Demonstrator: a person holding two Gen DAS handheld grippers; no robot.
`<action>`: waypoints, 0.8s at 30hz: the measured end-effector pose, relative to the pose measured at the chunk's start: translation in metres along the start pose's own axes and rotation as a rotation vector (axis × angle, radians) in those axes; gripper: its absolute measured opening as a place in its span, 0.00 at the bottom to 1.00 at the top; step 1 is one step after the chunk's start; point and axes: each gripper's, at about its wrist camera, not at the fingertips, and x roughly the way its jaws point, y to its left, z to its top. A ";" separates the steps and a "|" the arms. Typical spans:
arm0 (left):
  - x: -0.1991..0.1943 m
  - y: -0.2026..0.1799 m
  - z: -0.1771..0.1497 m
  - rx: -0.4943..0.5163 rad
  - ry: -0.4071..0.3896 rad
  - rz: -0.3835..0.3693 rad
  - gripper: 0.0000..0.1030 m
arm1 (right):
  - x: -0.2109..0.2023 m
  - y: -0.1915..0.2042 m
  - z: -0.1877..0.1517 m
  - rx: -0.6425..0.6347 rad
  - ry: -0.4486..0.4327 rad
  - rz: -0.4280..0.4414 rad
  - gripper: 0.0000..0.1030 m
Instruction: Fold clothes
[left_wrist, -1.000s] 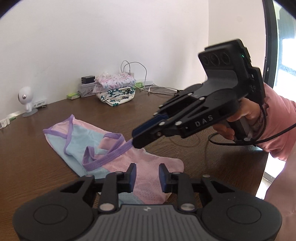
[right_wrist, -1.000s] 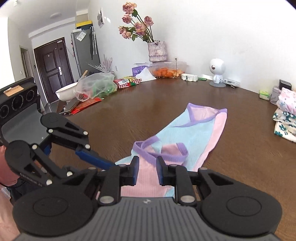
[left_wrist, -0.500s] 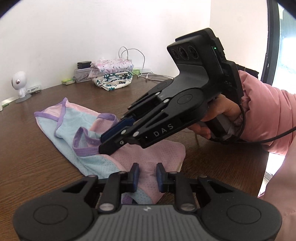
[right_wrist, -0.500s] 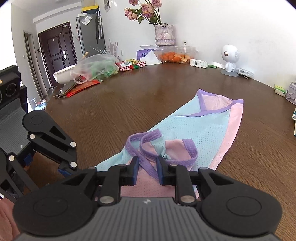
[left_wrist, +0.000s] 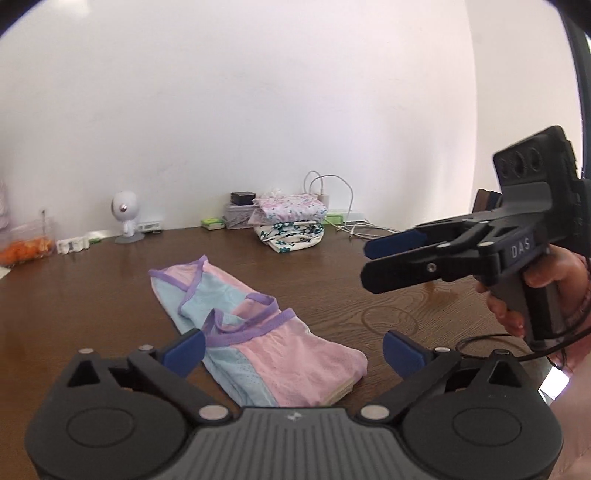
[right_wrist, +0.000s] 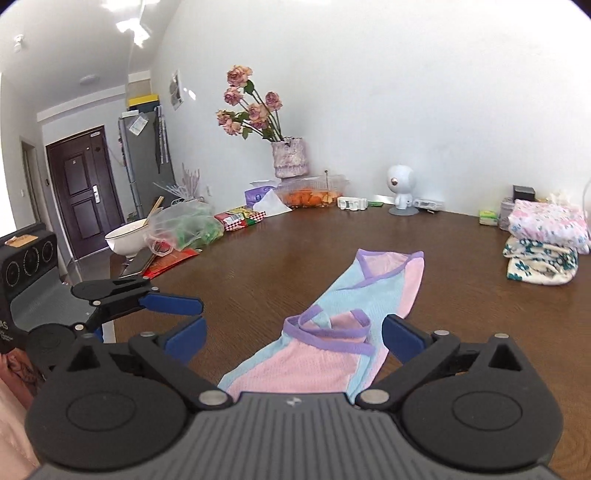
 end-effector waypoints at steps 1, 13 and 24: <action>-0.002 -0.003 -0.003 -0.017 0.008 0.007 1.00 | -0.005 0.002 -0.005 0.022 -0.003 -0.019 1.00; -0.020 -0.033 -0.029 -0.119 0.066 0.048 1.00 | -0.030 0.025 -0.060 0.164 -0.046 -0.276 1.00; -0.030 -0.027 -0.029 -0.063 0.053 0.119 1.00 | 0.005 0.047 -0.050 -0.536 0.172 -0.212 0.98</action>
